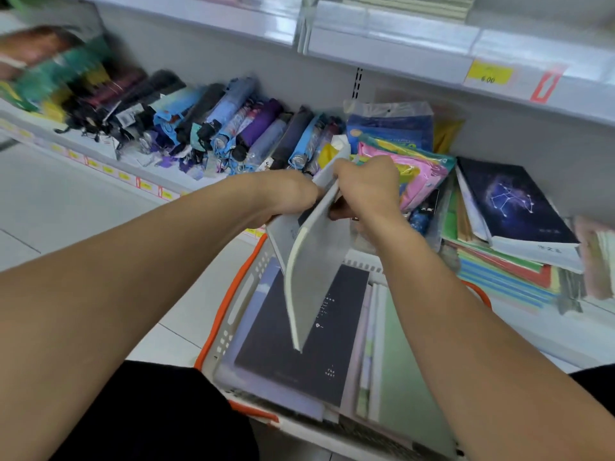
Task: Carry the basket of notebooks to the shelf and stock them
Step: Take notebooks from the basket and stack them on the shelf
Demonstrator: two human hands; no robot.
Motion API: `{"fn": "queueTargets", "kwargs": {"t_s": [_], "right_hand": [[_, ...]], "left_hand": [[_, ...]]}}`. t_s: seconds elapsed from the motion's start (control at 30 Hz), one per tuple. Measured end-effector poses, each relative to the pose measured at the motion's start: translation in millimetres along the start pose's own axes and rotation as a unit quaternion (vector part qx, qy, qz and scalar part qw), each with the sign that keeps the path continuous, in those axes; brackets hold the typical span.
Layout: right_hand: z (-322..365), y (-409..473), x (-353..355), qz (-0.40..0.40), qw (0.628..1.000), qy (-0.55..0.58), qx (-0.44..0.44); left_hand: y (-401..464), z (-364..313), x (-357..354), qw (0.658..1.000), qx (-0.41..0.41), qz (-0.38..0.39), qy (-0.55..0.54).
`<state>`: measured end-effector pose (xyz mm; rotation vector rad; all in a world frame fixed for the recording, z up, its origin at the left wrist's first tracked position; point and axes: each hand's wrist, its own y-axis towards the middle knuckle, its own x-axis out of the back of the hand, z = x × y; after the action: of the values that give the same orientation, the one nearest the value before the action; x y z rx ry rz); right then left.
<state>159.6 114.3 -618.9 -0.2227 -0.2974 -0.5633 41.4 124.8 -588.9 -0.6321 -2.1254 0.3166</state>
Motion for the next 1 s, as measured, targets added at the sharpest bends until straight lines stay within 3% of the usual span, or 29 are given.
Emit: {"fn": "queueTargets", "kwargs": {"t_s": [0.13,0.23,0.3,0.43,0.53,0.63,0.77,0.83,0.9,0.97,1.0], "right_hand": [[3.8,3.1,-2.3,-0.037,0.993,-0.092,0.06],[5.7,9.5,0.1,-0.013,0.995,-0.092,0.046],[5.5,10.6,2.7,0.034,0.998,-0.058,-0.021],[-5.1,-5.9,-1.7,0.111,0.987,0.046,-0.108],[-14.0,-14.6,-6.3,0.149,0.976,0.102,-0.118],[-32.9,-13.8,3.5,0.218,0.963,0.121,-0.107],[-100.1,-16.0,44.9,0.192,0.968,-0.035,-0.155],[-127.6,-20.9,59.1,0.22,0.956,0.048,-0.188],[-130.8,-26.1,63.4,0.272,0.897,0.283,-0.203],[-118.7,-24.2,61.4,0.262,0.859,0.413,-0.149],[-110.9,-22.5,59.0,0.241,0.872,0.416,-0.096]], "left_hand": [[-5.0,1.1,-2.0,0.994,0.005,0.026,-0.109],[-2.0,4.7,-2.1,0.98,0.006,0.072,-0.187],[0.2,7.3,-0.8,0.976,0.015,0.108,-0.187],[-2.8,14.0,-7.1,0.987,0.039,0.13,-0.086],[-6.9,18.7,-14.0,0.996,0.039,0.079,-0.03],[-1.1,34.1,-9.7,0.996,0.058,0.035,-0.065],[-2.5,46.9,-4.7,0.983,0.053,0.008,-0.175],[-2.5,44.0,-5.5,0.978,0.04,0.011,-0.205],[-0.9,41.0,-5.6,0.976,0.006,0.012,-0.217],[0.1,36.3,-0.8,0.981,-0.037,-0.014,-0.192],[-0.3,34.4,4.4,0.985,-0.053,-0.034,-0.162]]}}
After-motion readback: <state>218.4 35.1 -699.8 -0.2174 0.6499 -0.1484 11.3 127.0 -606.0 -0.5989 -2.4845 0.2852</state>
